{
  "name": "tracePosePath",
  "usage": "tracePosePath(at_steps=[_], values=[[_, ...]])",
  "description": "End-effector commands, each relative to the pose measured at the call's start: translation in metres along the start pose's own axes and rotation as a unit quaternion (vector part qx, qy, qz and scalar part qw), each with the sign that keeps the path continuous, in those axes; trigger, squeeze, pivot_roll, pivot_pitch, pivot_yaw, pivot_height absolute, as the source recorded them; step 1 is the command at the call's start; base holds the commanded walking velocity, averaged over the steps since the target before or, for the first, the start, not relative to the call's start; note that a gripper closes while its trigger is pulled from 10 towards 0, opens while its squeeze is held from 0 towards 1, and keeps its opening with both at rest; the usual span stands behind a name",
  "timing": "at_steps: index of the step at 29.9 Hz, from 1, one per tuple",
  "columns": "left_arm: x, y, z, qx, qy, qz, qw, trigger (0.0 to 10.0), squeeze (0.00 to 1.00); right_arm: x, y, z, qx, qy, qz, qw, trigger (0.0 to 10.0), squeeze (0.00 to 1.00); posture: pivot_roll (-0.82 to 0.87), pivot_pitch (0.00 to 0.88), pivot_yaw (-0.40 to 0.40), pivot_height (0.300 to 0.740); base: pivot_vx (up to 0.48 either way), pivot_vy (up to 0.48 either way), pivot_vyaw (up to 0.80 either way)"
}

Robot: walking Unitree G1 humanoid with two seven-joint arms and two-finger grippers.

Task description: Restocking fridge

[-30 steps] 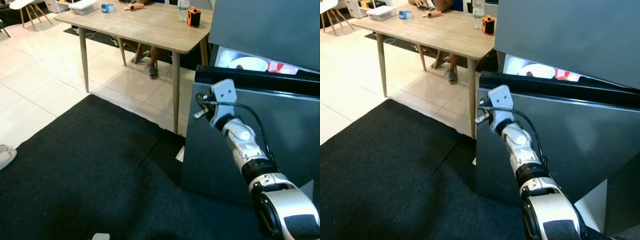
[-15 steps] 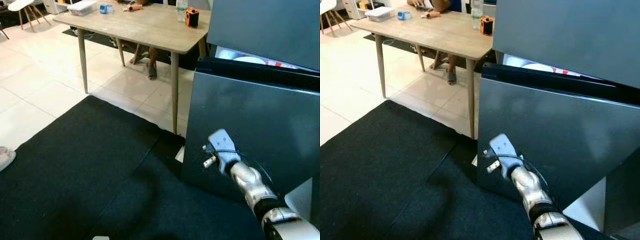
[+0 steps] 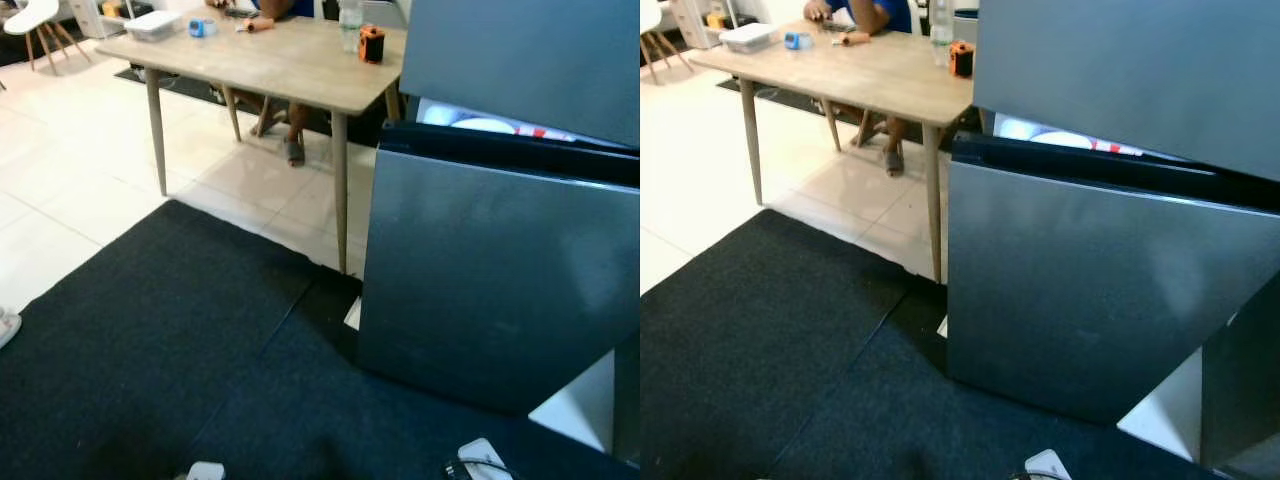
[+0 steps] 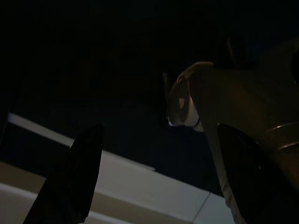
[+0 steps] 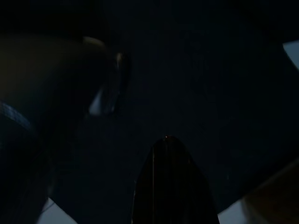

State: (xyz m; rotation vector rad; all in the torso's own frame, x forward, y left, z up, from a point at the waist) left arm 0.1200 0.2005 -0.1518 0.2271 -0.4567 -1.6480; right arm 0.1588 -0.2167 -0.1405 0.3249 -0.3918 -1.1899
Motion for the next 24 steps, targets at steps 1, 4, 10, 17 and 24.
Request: tracePosePath(at_steps=[1, 4, 10, 17, 24], values=[[0.011, -0.014, 0.000, -0.026, -0.024, -0.010, 0.999, 10.0, 0.00, -0.004, -0.009, 0.001, -0.014, 0.003, -0.006, 1.000, 10.0, 0.00, -0.08, 0.102, -0.020, 0.740, 0.292, 0.000, 0.00], [0.010, -0.013, 0.000, -0.025, -0.023, -0.010, 0.999, 10.0, 0.00, -0.001, -0.012, 0.002, -0.018, -0.002, -0.007, 1.000, 10.0, 0.00, -0.08, 0.098, -0.020, 0.740, 0.291, 0.000, 0.00], [0.011, -0.009, -0.001, -0.021, -0.024, -0.012, 0.999, 10.0, 0.00, 0.003, -0.008, 0.001, -0.016, -0.011, -0.004, 1.000, 10.0, 0.00, -0.08, 0.091, -0.021, 0.740, 0.306, 0.000, 0.00], [0.014, -0.008, -0.002, -0.020, -0.027, -0.010, 0.999, 10.0, 0.00, 0.002, -0.004, 0.000, -0.014, -0.011, -0.003, 1.000, 10.0, 0.00, -0.08, 0.090, -0.022, 0.740, 0.309, 0.000, 0.00], [0.009, -0.010, -0.001, -0.023, -0.013, -0.003, 1.000, 10.0, 0.00, 0.002, -0.014, 0.001, -0.035, -0.013, 0.003, 0.999, 10.0, 0.00, -0.08, 0.088, -0.019, 0.740, 0.260, 0.000, -0.44]])
Point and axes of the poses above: a point about 5 cm out from each wrist's last joint towards the gripper, its own z axis pointing back from the gripper into the wrist, its own y axis along the axis of the wrist's last joint, x = y × z, the point moved 5 cm from there along -z, pointing out of the wrist towards the gripper, and after that the axes turned 2 degrees about -z, right-handed, at the moved point
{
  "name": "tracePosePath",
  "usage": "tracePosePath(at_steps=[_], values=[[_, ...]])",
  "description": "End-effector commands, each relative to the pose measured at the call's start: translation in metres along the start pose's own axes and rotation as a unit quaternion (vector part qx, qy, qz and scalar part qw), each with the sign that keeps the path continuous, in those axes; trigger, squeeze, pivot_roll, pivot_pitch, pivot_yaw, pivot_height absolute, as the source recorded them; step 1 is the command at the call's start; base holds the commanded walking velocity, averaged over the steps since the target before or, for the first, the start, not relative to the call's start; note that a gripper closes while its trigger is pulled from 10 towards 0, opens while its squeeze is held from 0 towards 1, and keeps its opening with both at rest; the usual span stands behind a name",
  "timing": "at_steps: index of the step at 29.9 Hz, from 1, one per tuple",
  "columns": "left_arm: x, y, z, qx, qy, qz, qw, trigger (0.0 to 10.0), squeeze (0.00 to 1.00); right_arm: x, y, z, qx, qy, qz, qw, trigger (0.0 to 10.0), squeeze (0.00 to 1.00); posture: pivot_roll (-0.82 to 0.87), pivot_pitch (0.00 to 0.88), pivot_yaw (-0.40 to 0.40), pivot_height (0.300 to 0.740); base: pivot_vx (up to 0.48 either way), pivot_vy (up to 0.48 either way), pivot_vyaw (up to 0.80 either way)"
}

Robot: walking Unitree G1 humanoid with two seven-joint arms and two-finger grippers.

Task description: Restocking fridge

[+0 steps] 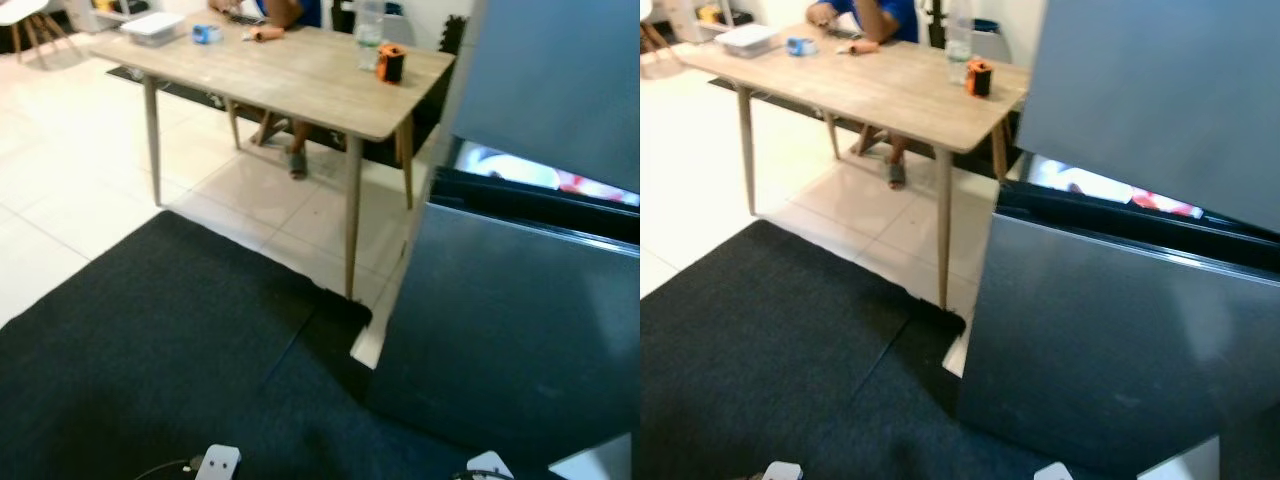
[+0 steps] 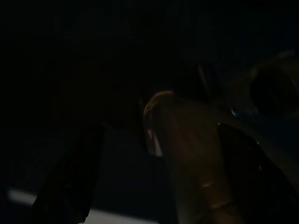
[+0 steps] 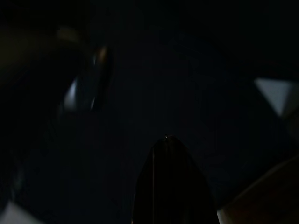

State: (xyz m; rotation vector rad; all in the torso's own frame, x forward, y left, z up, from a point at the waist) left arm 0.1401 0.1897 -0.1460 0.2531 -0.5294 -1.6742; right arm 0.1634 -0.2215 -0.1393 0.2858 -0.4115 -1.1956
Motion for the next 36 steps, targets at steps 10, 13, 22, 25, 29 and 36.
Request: tracePosePath(at_steps=[10, 13, 22, 25, 29, 36], values=[[-0.001, -0.028, 0.005, -0.050, 0.006, 0.012, 0.999, 10.0, 0.00, 0.002, -0.010, 0.002, -0.005, -0.007, -0.006, 1.000, 10.0, 0.00, -0.08, 0.080, -0.021, 0.740, 0.000, 0.000, -0.39], [0.000, -0.027, 0.005, -0.050, 0.001, 0.004, 0.999, 10.0, 0.00, 0.008, 0.007, 0.001, 0.027, -0.012, -0.023, 0.999, 10.0, 0.00, -0.08, 0.079, -0.021, 0.740, 0.000, 0.000, 0.00], [0.001, -0.031, 0.005, -0.058, -0.001, 0.004, 0.998, 10.0, 0.00, 0.023, 0.066, 0.001, 0.115, -0.026, -0.030, 0.993, 10.0, 0.00, -0.09, 0.086, -0.020, 0.740, 0.000, -0.295, 0.00], [0.000, -0.031, 0.005, -0.056, 0.004, 0.009, 0.998, 10.0, 0.00, 0.024, 0.092, 0.003, 0.155, -0.016, -0.031, 0.987, 10.0, 0.00, -0.09, 0.086, -0.020, 0.740, 0.000, 0.000, 0.00], [0.001, -0.031, 0.005, -0.057, 0.006, 0.009, 0.998, 10.0, 0.00, 0.016, 0.123, 0.006, 0.204, 0.017, -0.028, 0.978, 10.0, 0.00, -0.09, 0.091, -0.025, 0.740, 0.000, 0.000, 0.00], [0.003, -0.034, 0.005, -0.058, 0.008, 0.009, 0.998, 10.0, 0.00, -0.015, 0.207, 0.032, 0.336, 0.147, -0.015, 0.930, 10.0, 0.00, -0.09, 0.104, -0.030, 0.740, 0.000, 0.000, 0.00]])
Point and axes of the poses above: a point about 5 cm out from each wrist's last joint towards the gripper, its own z axis pointing back from the gripper into the wrist, its own y axis along the axis of the wrist's last joint, x = y × z, the point moved 5 cm from there along -z, pointing out of the wrist towards the gripper, and after that the axes turned 2 degrees about -z, right-handed, at the moved point
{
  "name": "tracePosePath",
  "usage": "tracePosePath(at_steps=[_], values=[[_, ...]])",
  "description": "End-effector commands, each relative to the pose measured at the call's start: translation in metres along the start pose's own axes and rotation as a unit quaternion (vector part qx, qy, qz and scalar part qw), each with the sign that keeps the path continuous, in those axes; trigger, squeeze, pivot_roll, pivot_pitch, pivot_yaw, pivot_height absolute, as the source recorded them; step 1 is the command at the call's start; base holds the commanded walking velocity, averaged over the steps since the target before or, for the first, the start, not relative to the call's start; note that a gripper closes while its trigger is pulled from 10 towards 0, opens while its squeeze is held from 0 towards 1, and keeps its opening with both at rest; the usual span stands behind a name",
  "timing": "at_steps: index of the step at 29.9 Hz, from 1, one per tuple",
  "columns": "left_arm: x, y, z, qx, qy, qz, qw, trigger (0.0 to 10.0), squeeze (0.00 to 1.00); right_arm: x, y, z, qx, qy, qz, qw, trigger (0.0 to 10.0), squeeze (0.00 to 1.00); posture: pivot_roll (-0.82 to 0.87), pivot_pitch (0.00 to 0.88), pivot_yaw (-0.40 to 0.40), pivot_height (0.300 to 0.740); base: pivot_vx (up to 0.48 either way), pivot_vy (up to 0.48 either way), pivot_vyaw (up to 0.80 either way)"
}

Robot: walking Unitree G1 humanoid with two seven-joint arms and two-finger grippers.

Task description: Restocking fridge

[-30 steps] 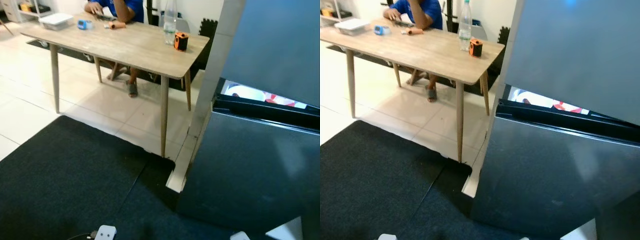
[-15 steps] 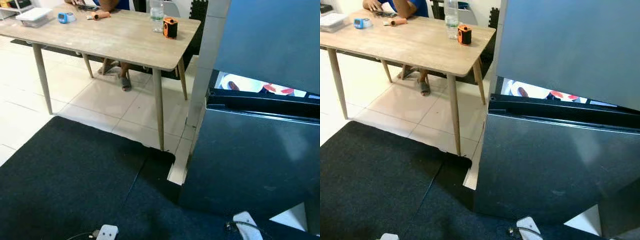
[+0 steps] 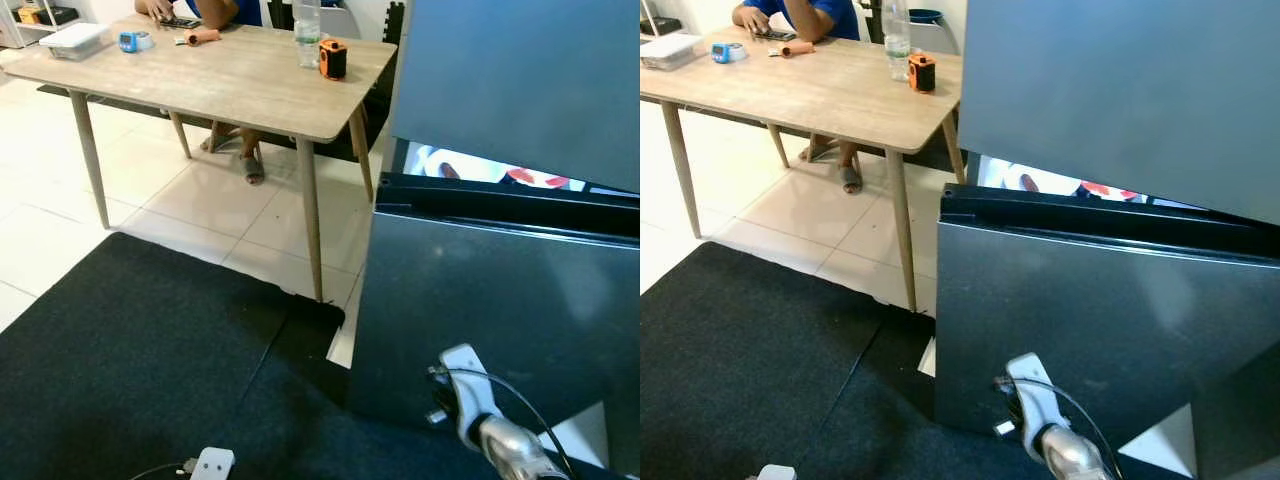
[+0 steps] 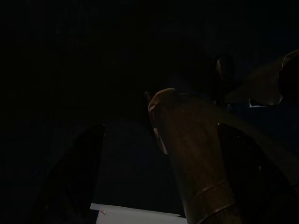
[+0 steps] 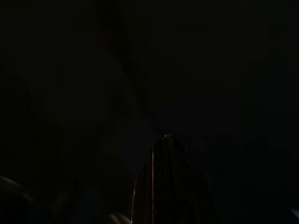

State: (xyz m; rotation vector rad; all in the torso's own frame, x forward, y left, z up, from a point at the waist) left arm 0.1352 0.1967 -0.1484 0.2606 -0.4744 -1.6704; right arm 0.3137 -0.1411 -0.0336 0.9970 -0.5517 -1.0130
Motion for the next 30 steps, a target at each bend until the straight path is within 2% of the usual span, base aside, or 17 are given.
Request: tracePosePath(at_steps=[1, 3, 5, 6, 8, 11, 12, 15, 17, 21, 22, 23, 25, 26, 27, 30], values=[[0.010, -0.029, 0.003, -0.044, -0.011, 0.006, 0.999, 10.0, 0.00, -0.008, 0.021, -0.005, 0.039, 0.033, 0.004, 0.999, 10.0, 0.00, -0.09, 0.109, -0.031, 0.740, 0.000, 0.000, 0.00], [0.010, -0.029, 0.003, -0.044, -0.011, 0.006, 0.999, 10.0, 0.00, -0.010, 0.027, -0.007, 0.047, 0.041, 0.008, 0.998, 10.0, 0.00, -0.09, 0.109, -0.031, 0.740, 0.000, 0.000, 0.00], [0.010, -0.032, 0.004, -0.045, -0.011, 0.007, 0.999, 10.0, 0.00, -0.012, 0.055, -0.015, 0.081, 0.044, 0.033, 0.995, 10.0, 0.00, -0.08, 0.120, -0.034, 0.740, 0.000, 0.000, 0.00], [0.010, -0.032, 0.004, -0.045, -0.011, 0.007, 0.999, 10.0, 0.00, -0.012, 0.055, -0.015, 0.081, 0.044, 0.033, 0.995, 10.0, 0.00, -0.08, 0.120, -0.034, 0.740, 0.000, 0.000, 0.00], [0.010, -0.036, 0.005, -0.048, -0.011, 0.010, 0.999, 10.0, 0.00, -0.006, 0.096, -0.021, 0.130, 0.015, 0.062, 0.989, 10.0, 0.00, -0.08, 0.129, -0.034, 0.740, 0.000, 0.000, 0.00], [0.011, -0.039, 0.006, -0.050, -0.011, 0.012, 0.999, 10.0, 0.00, 0.005, 0.132, -0.023, 0.167, -0.030, 0.092, 0.981, 10.0, 0.00, -0.08, 0.132, -0.034, 0.740, 0.000, 0.000, 0.00], [0.011, -0.039, 0.006, -0.050, -0.011, 0.012, 0.999, 10.0, 0.00, 0.005, 0.132, -0.023, 0.167, -0.030, 0.092, 0.981, 10.0, 0.00, -0.08, 0.132, -0.034, 0.740, 0.000, 0.000, 0.00], [0.010, -0.041, 0.007, -0.051, -0.011, 0.013, 0.999, 10.0, 0.00, 0.014, 0.158, -0.023, 0.184, -0.064, 0.122, 0.973, 10.0, 0.00, -0.08, 0.135, -0.035, 0.740, 0.000, 0.000, 0.00], [0.010, -0.041, 0.007, -0.051, -0.010, 0.013, 0.999, 10.0, 0.00, 0.016, 0.166, -0.023, 0.189, -0.070, 0.130, 0.971, 10.0, 0.00, -0.08, 0.137, -0.037, 0.740, 0.000, 0.000, 0.00], [0.009, -0.041, 0.007, -0.049, -0.008, 0.013, 0.999, 10.0, 0.00, 0.033, 0.208, -0.017, 0.214, -0.150, 0.169, 0.950, 10.0, 0.00, -0.07, 0.138, -0.037, 0.740, 0.000, 0.000, 0.00], [0.009, -0.041, 0.007, -0.049, -0.008, 0.013, 0.999, 10.0, 0.00, 0.033, 0.208, -0.017, 0.214, -0.150, 0.169, 0.950, 10.0, 0.00, -0.07, 0.138, -0.037, 0.740, 0.000, 0.000, 0.00], [0.008, -0.041, 0.007, -0.048, -0.008, 0.013, 0.999, 10.0, 0.00, 0.041, 0.224, -0.014, 0.223, -0.195, 0.181, 0.938, 10.0, 0.00, -0.07, 0.138, -0.037, 0.740, 0.000, 0.000, 0.00], [0.008, -0.041, 0.007, -0.048, -0.008, 0.013, 0.999, 10.0, 0.00, 0.041, 0.224, -0.014, 0.223, -0.195, 0.181, 0.938, 10.0, 0.00, -0.07, 0.138, -0.037, 0.740, 0.000, 0.000, 0.00], [0.008, -0.040, 0.007, -0.048, -0.007, 0.013, 0.999, 10.0, 0.00, 0.046, 0.241, -0.008, 0.244, -0.229, 0.178, 0.925, 10.0, 0.00, -0.07, 0.134, -0.037, 0.740, 0.000, 0.000, 0.00], [0.007, -0.040, 0.007, -0.047, -0.007, 0.013, 0.999, 10.0, 0.00, 0.047, 0.247, -0.006, 0.254, -0.242, 0.174, 0.920, 10.0, 0.00, -0.07, 0.134, -0.037, 0.740, 0.000, 0.000, 0.00], [0.007, -0.039, 0.007, -0.046, -0.007, 0.014, 0.999, 10.0, 0.00, 0.048, 0.248, -0.005, 0.260, -0.251, 0.167, 0.917, 10.0, 0.00, -0.07, 0.132, -0.036, 0.740, 0.000, 0.000, 0.00]])
Point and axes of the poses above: a point about 5 cm out from each wrist's last joint towards the gripper, its own z axis pointing back from the gripper into the wrist, its own y axis along the axis of the wrist's last joint, x = y × z, the point moved 5 cm from there along -z, pointing out of the wrist towards the gripper, and after that the axes turned 2 degrees about -z, right-handed, at the moved point
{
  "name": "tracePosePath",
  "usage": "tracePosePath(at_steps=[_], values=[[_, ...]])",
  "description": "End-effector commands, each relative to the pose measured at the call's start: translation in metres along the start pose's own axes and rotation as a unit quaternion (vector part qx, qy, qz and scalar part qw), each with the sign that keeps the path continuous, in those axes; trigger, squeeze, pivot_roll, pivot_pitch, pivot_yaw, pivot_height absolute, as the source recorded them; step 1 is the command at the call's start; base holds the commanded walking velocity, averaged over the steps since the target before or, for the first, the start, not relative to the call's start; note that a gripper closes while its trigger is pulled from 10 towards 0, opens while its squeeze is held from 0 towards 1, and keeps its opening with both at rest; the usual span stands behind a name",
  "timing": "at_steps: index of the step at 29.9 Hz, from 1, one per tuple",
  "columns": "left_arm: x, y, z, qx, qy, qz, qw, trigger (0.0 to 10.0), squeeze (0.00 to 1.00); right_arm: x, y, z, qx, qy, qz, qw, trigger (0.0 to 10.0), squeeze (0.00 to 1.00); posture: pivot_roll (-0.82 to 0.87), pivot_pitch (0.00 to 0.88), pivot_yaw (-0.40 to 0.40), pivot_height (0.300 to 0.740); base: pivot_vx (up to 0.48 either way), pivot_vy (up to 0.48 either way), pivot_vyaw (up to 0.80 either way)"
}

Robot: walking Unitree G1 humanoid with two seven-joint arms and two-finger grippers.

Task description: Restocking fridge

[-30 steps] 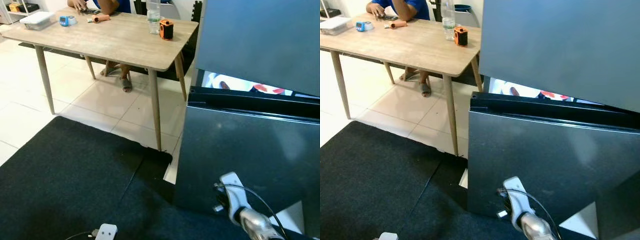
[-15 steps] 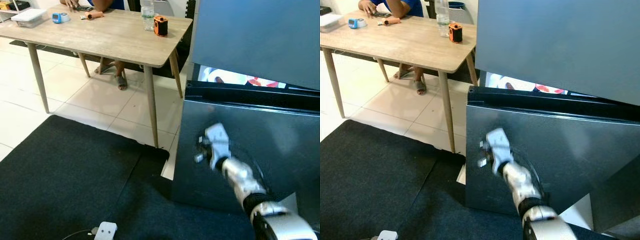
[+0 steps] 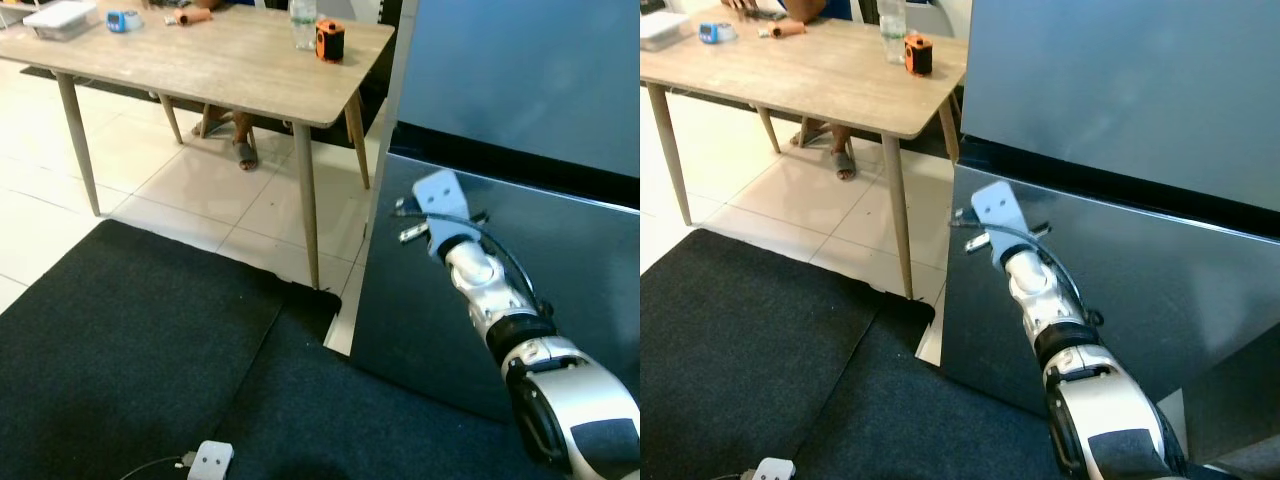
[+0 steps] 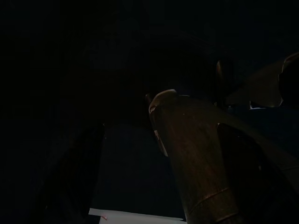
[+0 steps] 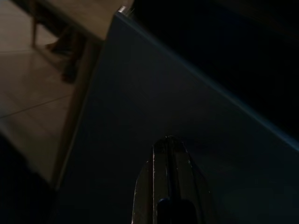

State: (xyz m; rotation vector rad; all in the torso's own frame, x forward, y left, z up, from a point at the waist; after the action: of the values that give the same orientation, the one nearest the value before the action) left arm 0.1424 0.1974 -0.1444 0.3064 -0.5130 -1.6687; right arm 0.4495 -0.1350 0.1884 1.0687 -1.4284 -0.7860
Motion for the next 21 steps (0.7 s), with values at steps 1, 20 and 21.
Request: tracePosePath(at_steps=[1, 20, 21], values=[[0.009, -0.047, 0.009, -0.072, -0.010, 0.019, 0.997, 10.0, 0.00, 0.000, -0.009, 0.003, -0.014, -0.010, -0.004, 1.000, 10.0, 0.00, -0.07, 0.132, -0.036, 0.740, 0.000, 0.000, 0.00], [0.014, -0.033, 0.003, -0.061, -0.011, 0.018, 0.998, 10.0, 0.00, -0.074, -0.227, 0.207, -0.395, 0.228, -0.021, 0.890, 10.0, 0.00, -0.07, 0.098, -0.049, 0.740, 0.000, 0.000, 0.15], [0.014, -0.032, 0.002, -0.060, -0.013, 0.018, 0.998, 10.0, 0.00, -0.070, -0.244, 0.238, -0.435, 0.242, 0.013, 0.867, 10.0, 0.00, -0.07, 0.093, -0.051, 0.740, 0.000, 0.000, 0.70]])
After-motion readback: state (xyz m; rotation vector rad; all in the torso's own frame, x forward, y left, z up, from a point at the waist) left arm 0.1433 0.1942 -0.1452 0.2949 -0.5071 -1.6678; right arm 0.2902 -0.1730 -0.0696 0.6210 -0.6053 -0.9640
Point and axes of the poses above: a point about 5 cm out from each wrist's last joint towards the gripper, its own z axis pointing back from the gripper into the wrist, its own y axis along the axis of the wrist's last joint, x = y × z, the point moved 5 cm from there along -z, pointing out of the wrist towards the gripper, and after that the axes turned 2 degrees about -z, right-handed, at the moved point
